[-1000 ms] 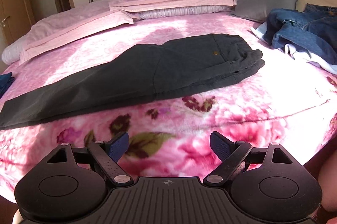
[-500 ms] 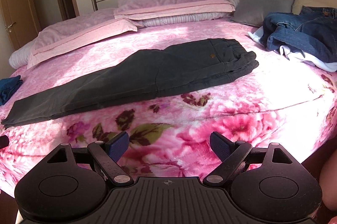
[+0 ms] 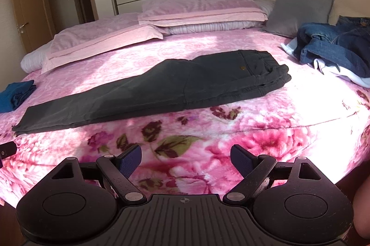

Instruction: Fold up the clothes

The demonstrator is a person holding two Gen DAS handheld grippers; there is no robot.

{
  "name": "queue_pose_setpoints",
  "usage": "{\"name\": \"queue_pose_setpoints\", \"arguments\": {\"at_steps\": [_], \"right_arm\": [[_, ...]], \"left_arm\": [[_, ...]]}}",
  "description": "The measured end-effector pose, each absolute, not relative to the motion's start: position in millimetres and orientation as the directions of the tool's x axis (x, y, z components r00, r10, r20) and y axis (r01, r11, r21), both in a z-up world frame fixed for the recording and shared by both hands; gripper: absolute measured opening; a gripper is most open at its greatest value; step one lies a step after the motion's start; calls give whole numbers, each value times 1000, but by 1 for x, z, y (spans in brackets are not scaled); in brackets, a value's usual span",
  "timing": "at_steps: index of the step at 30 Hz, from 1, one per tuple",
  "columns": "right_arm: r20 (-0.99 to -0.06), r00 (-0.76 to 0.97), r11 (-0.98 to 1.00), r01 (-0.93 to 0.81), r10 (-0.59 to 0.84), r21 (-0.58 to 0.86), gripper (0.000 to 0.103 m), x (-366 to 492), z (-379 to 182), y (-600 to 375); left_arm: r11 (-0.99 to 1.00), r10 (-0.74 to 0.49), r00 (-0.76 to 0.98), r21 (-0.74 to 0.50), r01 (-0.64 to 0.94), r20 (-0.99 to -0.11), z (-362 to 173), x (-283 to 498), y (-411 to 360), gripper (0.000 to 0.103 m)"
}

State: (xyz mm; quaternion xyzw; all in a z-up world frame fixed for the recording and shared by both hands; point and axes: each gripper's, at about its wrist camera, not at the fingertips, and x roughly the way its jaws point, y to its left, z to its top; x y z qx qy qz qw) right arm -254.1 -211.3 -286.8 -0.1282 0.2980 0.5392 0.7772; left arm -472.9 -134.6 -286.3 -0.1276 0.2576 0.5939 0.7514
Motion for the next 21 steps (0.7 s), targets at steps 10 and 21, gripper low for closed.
{"name": "queue_pose_setpoints", "arguments": {"at_steps": [10, 21], "right_arm": [[-580, 232, 349, -932, 781, 98, 87, -263, -275, -206], [-635, 200, 315, -946, 746, 72, 87, -254, -282, -148]], "left_arm": [[239, 837, 158, 90, -967, -525, -277, -479, -130, 41], [189, 798, 123, 52, -981, -590, -286, -472, -68, 41]]}}
